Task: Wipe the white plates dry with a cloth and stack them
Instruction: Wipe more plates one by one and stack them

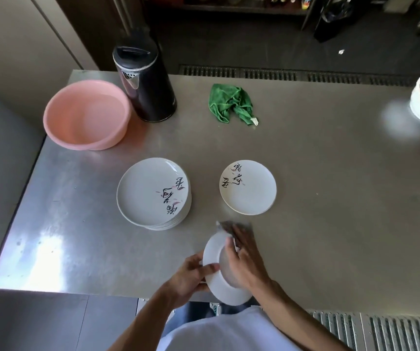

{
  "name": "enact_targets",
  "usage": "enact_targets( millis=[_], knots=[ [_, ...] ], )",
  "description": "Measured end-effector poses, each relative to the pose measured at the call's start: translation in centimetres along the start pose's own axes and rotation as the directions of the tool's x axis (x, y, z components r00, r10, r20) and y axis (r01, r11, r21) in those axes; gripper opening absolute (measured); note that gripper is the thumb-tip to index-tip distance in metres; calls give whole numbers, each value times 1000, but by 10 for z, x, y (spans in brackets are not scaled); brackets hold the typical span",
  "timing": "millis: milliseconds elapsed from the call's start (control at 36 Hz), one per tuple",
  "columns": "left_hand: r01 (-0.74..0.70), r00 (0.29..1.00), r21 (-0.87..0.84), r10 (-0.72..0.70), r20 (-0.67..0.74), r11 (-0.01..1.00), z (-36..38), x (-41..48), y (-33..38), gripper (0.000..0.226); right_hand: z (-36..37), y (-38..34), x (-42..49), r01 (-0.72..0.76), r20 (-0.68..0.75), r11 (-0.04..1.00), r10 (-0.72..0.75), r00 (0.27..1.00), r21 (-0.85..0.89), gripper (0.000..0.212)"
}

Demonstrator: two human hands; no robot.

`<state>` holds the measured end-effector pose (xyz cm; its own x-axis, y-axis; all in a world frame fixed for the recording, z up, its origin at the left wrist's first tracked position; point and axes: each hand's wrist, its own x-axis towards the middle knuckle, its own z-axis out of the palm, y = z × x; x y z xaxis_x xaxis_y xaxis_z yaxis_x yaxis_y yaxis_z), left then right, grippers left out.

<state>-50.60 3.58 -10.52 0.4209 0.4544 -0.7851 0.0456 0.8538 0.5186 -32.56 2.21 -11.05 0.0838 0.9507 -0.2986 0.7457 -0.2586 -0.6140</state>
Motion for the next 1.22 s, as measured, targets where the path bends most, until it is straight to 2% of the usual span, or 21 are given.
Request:
enact_targets(
  millis=[28, 111, 139, 167, 222, 278, 306, 389, 472, 556, 639, 694, 778, 833, 889, 944, 1000, 1056, 1111, 1167, 1222],
  knots=[
    [-7, 1000, -1, 7, 8, 1000, 1, 0, 1, 38, -1, 0, -2, 23, 36, 1000, -23, 999, -3, 50],
    [-32, 999, -42, 30, -32, 999, -1, 1, -3, 26, -1, 4, -16, 409, 185, 912, -395, 900, -44, 50],
    [-39, 997, -76, 34, -67, 996, -2, 2, -6, 22, -2, 4, -17, 427, 180, 903, -414, 892, -37, 49],
    [-46, 995, -120, 34, -99, 992, -2, 3, -8, 21, -1, 6, -15, 365, 126, 931, -360, 924, -19, 49],
    [-60, 988, -219, 27, -150, 974, 2, 5, -9, 28, -1, 8, -10, 42, -26, 994, -39, 999, 105, 51],
    [-71, 986, -251, 30, -163, 965, 3, 6, -7, 30, -2, 5, -9, -236, -5, 932, 247, 969, 277, 55],
    [-75, 987, -247, 36, -157, 966, 3, 6, -5, 28, -1, 4, -11, -285, 34, 903, 290, 956, 321, 56],
    [-89, 985, -243, 50, -163, 966, 0, 6, 0, 28, 0, -2, -19, -197, 46, 932, 193, 980, 303, 50],
    [-110, 986, -237, 76, -148, 965, -2, 5, 1, 34, 7, -10, -22, 45, 50, 989, -52, 997, 144, 56],
    [-116, 992, -174, 105, -72, 978, 0, 1, -2, 44, 12, -23, -21, 308, 148, 949, -315, 937, 71, 60],
    [-101, 995, -60, 100, -20, 993, 2, -2, -7, 36, 12, -23, -15, 463, 212, 886, -455, 865, 12, 55],
    [-60, 998, -16, 59, -35, 998, 1, -1, -9, 35, 9, -17, -2, 364, 141, 927, -349, 926, -94, 50],
    [-29, 999, 5, 29, -24, 1000, 3, -3, -8, 53, 2, -7, 15, 31, 21, 997, -30, 999, -76, 45],
    [-31, 999, 13, 31, -28, 999, 3, -5, -7, 54, 4, -8, 9, 142, 52, 985, -138, 989, -93, 50],
    [-39, 999, 36, 40, -31, 999, 1, -5, -8, 52, 7, -8, -7, 385, 173, 923, -374, 911, -33, 51],
    [-46, 999, 53, 47, -15, 998, 1, -5, -8, 52, 6, -8, -11, 475, 222, 879, -455, 862, -44, 47],
    [-28, 999, 30, 28, -18, 999, 3, -6, -6, 55, 4, -8, -4, 279, 54, 957, -276, 960, -74, 44],
    [-15, 1000, 22, 15, -17, 1000, 5, -6, -7, 57, 2, -8, 0, 67, -32, 995, -70, 997, -75, 45],
    [-22, 1000, 25, 22, -18, 999, 7, -6, -6, 47, 4, -10, -5, 241, 101, 967, -233, 967, -79, 49],
    [-25, 1000, 21, 25, -16, 999, 6, -7, -12, 38, 9, -6, -12, 437, 227, 898, -415, 881, -54, 49],
    [-16, 999, -19, 15, -41, 1000, 7, -7, -15, 49, 8, -2, -6, 334, 145, 939, -321, 936, -83, 46]
  ],
)
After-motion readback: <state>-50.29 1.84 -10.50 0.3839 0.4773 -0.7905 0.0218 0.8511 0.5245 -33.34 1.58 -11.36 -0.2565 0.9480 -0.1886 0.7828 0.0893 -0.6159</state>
